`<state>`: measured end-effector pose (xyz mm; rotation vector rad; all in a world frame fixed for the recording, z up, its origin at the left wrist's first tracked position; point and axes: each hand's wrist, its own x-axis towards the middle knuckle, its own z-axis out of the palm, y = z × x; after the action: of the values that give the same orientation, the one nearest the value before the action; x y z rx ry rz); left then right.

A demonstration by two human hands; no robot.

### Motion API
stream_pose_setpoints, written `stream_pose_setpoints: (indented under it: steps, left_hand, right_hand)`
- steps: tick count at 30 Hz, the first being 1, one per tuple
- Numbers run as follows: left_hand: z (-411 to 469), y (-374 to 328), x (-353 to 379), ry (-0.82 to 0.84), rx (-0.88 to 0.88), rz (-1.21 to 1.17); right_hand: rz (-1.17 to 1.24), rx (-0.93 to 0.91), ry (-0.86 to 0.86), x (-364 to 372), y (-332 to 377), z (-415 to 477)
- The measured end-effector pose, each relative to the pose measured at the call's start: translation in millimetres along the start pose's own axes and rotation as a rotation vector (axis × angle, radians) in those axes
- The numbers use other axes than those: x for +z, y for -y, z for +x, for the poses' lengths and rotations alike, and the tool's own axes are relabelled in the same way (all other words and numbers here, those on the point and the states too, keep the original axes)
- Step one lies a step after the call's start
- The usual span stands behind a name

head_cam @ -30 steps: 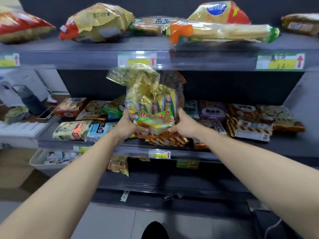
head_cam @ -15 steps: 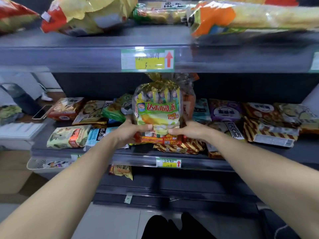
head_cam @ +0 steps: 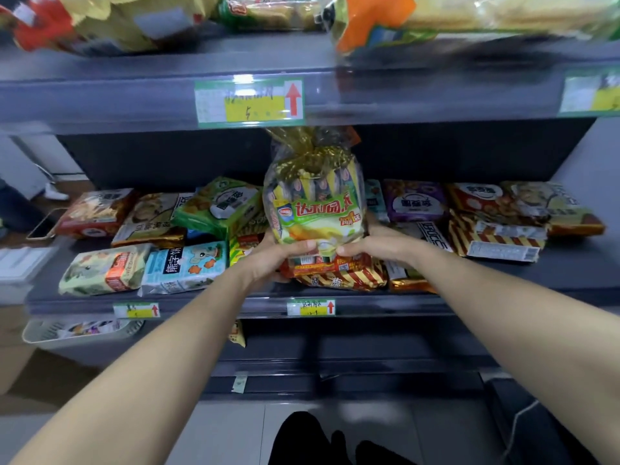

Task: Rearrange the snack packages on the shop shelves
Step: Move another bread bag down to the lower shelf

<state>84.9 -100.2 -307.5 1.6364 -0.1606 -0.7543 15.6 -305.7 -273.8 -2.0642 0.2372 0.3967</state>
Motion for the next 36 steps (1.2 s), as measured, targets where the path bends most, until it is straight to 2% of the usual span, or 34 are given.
stream_pose_setpoints:
  steps: [7,16,25,32,36]
  left_hand:
    - [3,4,28,0.013,0.021,-0.144]
    - [4,-6,45,0.109,0.012,-0.052]
    - [0,-14,-6,-0.081,0.078,0.029]
    - [-2,2,-29,-0.149,0.094,-0.052]
    - [-1,3,-29,-0.142,0.09,-0.083]
  right_hand:
    - [-0.029,0.077,-0.023,-21,-10,-5]
    - [-0.01,0.089,-0.079,-37,-23,-15]
    - [-0.073,0.021,-0.061,-1,6,16]
    - [-0.158,-0.003,0.036,28,-1,44]
    - [-0.176,0.018,0.018,34,-3,48]
